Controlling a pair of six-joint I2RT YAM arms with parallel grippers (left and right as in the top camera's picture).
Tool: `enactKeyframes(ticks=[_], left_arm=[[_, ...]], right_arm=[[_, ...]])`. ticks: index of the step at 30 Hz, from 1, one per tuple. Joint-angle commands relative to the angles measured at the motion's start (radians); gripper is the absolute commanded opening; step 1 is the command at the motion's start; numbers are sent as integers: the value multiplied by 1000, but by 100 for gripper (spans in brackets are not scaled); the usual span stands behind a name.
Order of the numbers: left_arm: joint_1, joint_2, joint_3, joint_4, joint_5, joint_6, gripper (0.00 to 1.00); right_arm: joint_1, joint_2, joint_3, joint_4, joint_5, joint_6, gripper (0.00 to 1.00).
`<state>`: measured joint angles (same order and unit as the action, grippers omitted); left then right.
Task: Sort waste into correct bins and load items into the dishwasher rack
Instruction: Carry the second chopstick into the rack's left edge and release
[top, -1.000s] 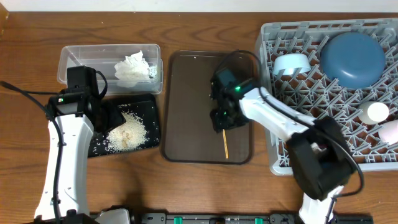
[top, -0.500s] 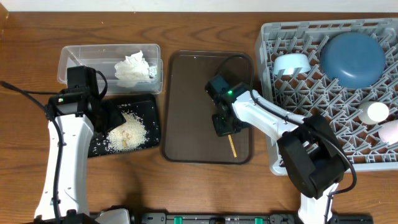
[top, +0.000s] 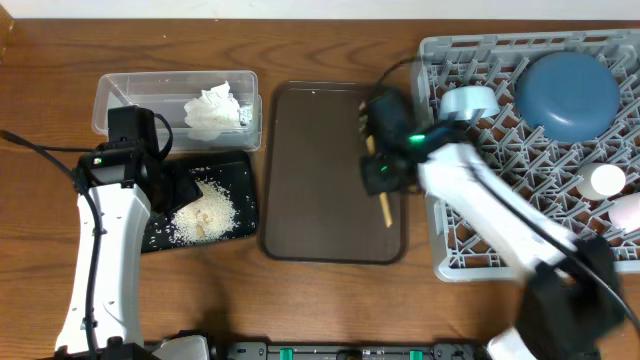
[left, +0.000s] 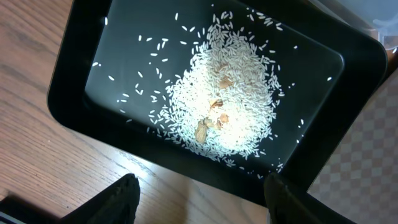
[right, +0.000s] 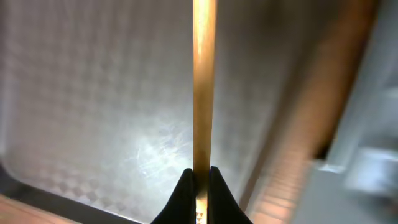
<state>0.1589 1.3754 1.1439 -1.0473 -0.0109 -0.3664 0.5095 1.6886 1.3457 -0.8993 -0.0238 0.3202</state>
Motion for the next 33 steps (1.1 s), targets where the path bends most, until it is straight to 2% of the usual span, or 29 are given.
enactKeyframes(ticks=[1,10,23,25,27,30,33], left_arm=[[3,-4,6,-3,-15,-6,68],[3,-4,6,-2,-15,-13,68],[3,-4,6,-2,3,-13,68],[3,-4,6,-2,3,-13,68],[3,-4,6,-2,3,-13,68],[3,-4,6,-3,3,-13,68],[3,-4,6,-2,2,-13,68]], right_arm=[[-77,-95,20,-22,50,-39,2],[-272,-104,3,-136,57,-138,2],[-282,-19,-87,-125,58,-146,3],[-282,-19,-87,-119,58,-146,8],[-282,-22,-87,-109,57,-146,21],[-282,-22,-87,-104,57,-146,33],[-282,-23,-85,-103,45,-146,38]])
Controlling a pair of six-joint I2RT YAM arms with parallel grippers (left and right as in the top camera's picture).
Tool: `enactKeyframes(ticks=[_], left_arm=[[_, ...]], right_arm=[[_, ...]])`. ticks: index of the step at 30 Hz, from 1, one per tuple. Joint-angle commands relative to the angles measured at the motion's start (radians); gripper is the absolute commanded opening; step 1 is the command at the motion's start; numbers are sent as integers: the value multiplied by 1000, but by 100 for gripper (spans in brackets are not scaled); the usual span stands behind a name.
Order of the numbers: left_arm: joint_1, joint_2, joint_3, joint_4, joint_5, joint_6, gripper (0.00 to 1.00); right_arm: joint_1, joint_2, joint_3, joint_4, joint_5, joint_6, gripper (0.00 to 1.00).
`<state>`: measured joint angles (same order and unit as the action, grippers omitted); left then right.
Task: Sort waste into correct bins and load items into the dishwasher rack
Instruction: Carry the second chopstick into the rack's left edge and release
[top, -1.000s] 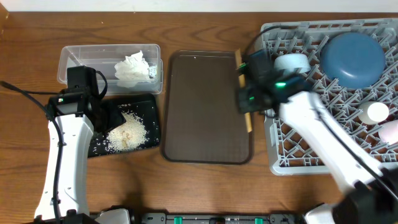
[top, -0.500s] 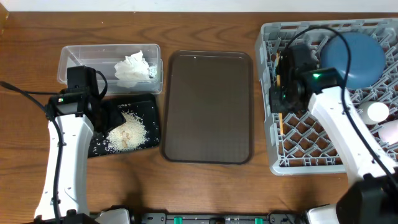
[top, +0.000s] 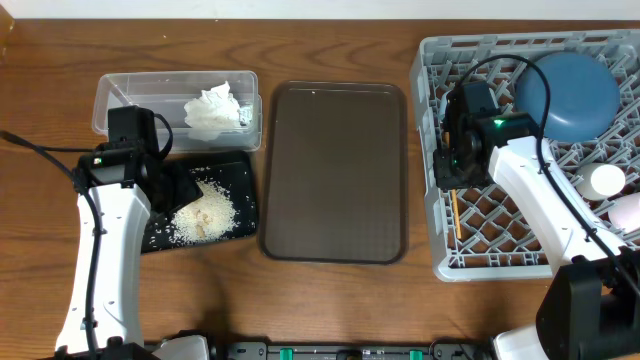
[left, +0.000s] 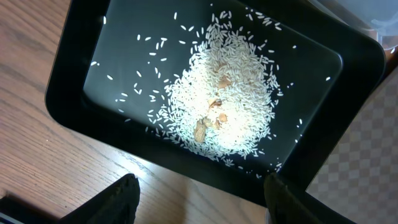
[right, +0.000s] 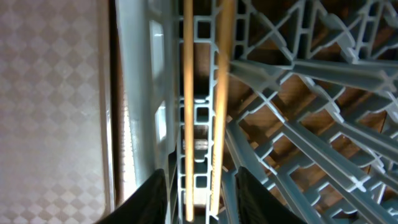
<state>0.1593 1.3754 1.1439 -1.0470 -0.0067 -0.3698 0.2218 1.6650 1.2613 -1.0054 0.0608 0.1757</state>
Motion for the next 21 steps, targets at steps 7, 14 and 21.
enactKeyframes(ticks=[7,14,21], left_arm=[[3,-4,6,29,59,6,68],[-77,-5,6,139,154,140,68],[-261,-3,6,183,153,295,68]], right_arm=[[-17,-53,1,61,-143,2,40],[-69,-117,1,176,-320,-75,59],[-108,-116,1,179,-323,-95,66]])
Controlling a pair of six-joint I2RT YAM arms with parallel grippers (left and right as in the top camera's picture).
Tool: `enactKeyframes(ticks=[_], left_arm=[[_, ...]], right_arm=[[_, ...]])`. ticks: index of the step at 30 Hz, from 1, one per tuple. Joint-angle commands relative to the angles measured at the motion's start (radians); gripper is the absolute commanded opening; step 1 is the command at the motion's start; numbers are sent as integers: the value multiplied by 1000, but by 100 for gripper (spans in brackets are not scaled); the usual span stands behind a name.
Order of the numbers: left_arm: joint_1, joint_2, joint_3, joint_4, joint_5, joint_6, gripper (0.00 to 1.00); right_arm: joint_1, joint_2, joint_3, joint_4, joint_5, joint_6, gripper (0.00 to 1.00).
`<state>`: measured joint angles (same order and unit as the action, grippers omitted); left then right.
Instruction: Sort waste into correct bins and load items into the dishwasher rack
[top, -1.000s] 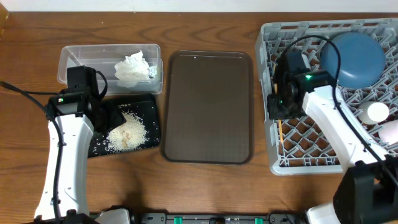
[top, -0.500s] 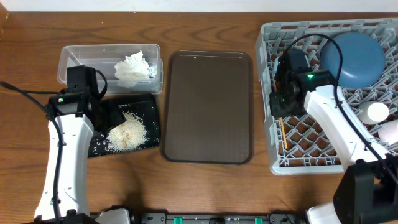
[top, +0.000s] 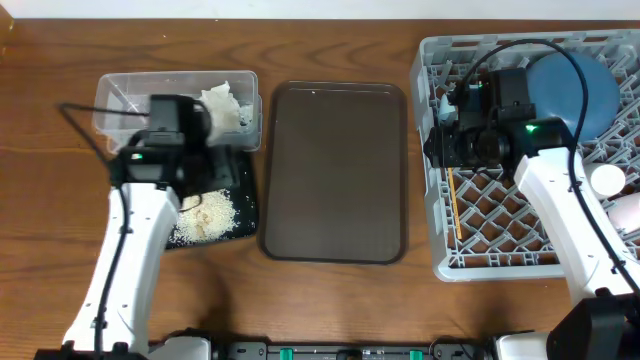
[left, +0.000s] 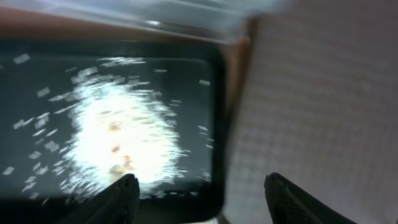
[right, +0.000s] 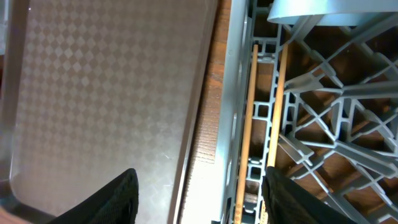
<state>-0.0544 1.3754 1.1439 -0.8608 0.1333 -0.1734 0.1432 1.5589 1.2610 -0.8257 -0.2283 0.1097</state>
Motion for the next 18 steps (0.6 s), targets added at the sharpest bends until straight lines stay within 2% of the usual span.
enactKeyframes(ticks=[1,6,12,18], left_arm=[[-63,-3,6,-11,13,98,68],[-63,-4,6,-110,13,25,68],[-27,-34,1,-232,13,28,66],[-27,-253,-90,-164,13,54,66]], right_arm=[[-39,-10,1,-5,-37,-27,71],[-93,-24,1,-80,-42,-2,98],[-125,-76,1,-190,23,-3,99],[-122,-243,-78,-170,56,-42,99]])
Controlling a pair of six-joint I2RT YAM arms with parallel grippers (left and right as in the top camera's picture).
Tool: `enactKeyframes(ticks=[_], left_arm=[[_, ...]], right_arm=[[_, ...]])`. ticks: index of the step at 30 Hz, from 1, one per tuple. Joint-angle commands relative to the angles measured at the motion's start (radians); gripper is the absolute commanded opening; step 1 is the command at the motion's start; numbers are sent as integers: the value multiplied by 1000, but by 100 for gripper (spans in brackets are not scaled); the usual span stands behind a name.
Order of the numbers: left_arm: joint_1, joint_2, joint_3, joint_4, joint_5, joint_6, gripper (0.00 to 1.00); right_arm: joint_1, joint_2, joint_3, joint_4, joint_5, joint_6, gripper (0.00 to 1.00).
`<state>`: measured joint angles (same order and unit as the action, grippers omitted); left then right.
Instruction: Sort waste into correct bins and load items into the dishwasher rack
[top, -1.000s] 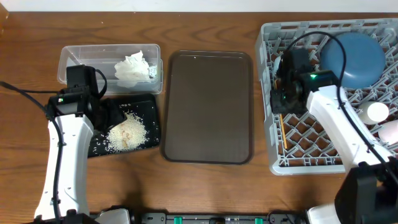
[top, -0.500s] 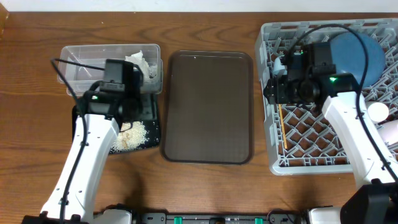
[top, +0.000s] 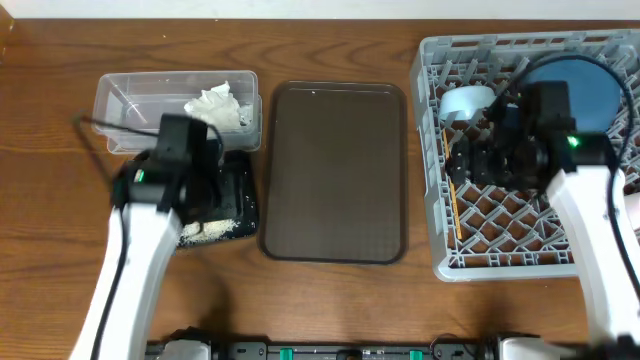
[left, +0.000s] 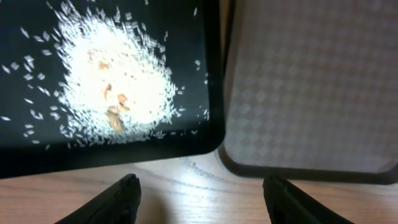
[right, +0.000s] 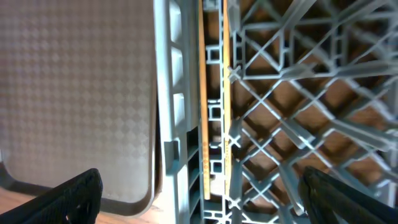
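Observation:
Two wooden chopsticks (right: 205, 93) lie side by side in the left column of the grey dishwasher rack (top: 500, 245); overhead they show as a thin chopstick line (top: 455, 205). My right gripper (right: 205, 202) hangs open above them, holding nothing. The rack also carries a blue bowl (top: 578, 85) and a white cup (top: 466, 101). The black tray (left: 211, 74) holds a heap of rice (left: 115, 84). My left gripper (left: 200, 200) is open over that tray's front right corner, beside the brown tray (left: 305, 81). A crumpled tissue (top: 215, 108) lies in the clear bin (top: 125, 100).
The brown serving tray (top: 335, 170) lies bare between the black tray and the rack. White items (top: 607, 180) sit at the rack's right side. Wooden table (top: 50, 200) surrounds everything.
My left gripper moved from the black tray's back edge near the clear bin to its front right corner. My right gripper shifted right over the rack. Both stay open.
My right gripper was shut on a chopstick over the brown tray. Then it stood open at the rack's left column with two chopsticks lying there. It then drew away from them. My left gripper hung open over the rice, later shifting about the black tray.

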<state>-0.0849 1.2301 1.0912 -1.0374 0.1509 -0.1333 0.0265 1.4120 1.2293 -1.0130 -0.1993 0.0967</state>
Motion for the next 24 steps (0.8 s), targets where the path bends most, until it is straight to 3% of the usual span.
enactKeyframes(ticks=[1,4,7,13,24], left_arm=[[3,-156,-56,29,-5,23,67],[3,-326,-119,72,-5,35,67],[3,-472,-168,96,-6,35,86],[3,-625,-185,123,-42,36,88],[3,-649,-185,111,-42,36,93]], right_arm=[[-6,-136,-72,39,28,-32,99],[-6,-287,-182,124,44,-32,99],[-6,-440,-294,204,71,-31,99],[-6,-660,-446,253,143,-31,99],[-6,-705,-473,153,143,-31,99]])
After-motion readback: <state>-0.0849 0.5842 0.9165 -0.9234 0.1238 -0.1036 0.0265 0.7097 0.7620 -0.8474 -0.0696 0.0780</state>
